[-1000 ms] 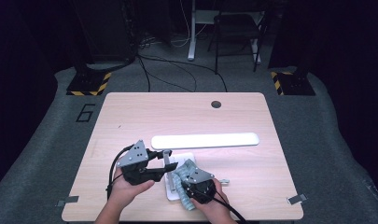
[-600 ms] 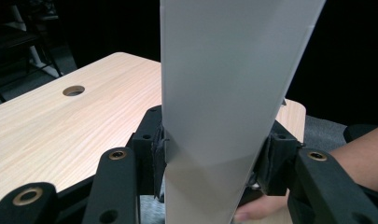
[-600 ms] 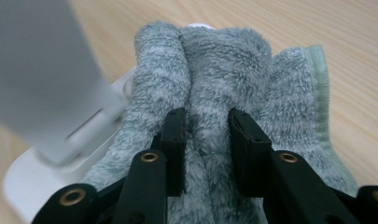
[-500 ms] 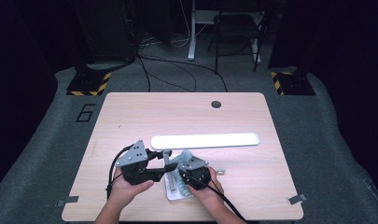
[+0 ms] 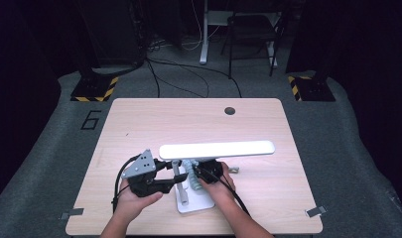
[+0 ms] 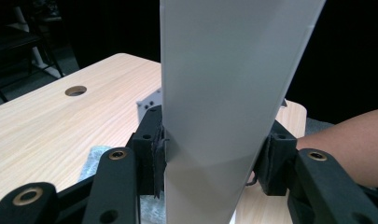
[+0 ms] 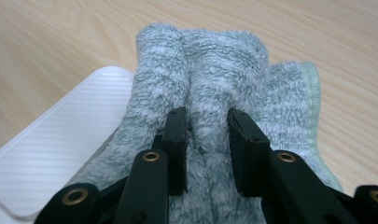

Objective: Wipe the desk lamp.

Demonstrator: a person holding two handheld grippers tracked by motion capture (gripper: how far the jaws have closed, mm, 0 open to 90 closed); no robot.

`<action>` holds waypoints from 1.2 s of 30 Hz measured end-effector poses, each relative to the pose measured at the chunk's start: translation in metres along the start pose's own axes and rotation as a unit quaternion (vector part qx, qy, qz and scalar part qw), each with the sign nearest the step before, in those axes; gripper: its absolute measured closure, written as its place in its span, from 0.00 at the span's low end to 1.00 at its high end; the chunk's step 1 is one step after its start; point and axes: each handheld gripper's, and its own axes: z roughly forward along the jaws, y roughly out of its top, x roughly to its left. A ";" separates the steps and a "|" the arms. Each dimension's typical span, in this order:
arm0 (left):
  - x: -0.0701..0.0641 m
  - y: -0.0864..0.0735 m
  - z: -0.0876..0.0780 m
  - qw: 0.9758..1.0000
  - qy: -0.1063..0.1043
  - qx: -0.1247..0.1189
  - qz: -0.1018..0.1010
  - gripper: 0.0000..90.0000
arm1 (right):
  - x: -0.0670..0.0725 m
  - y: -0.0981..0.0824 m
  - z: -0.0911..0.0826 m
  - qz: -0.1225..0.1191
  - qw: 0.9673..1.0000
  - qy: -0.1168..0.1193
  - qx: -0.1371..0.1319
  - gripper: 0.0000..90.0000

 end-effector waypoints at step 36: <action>0.000 0.000 -0.001 1.000 0.003 0.003 0.003 0.59 | 0.036 -0.065 -0.076 -0.055 0.996 0.069 -0.022 0.80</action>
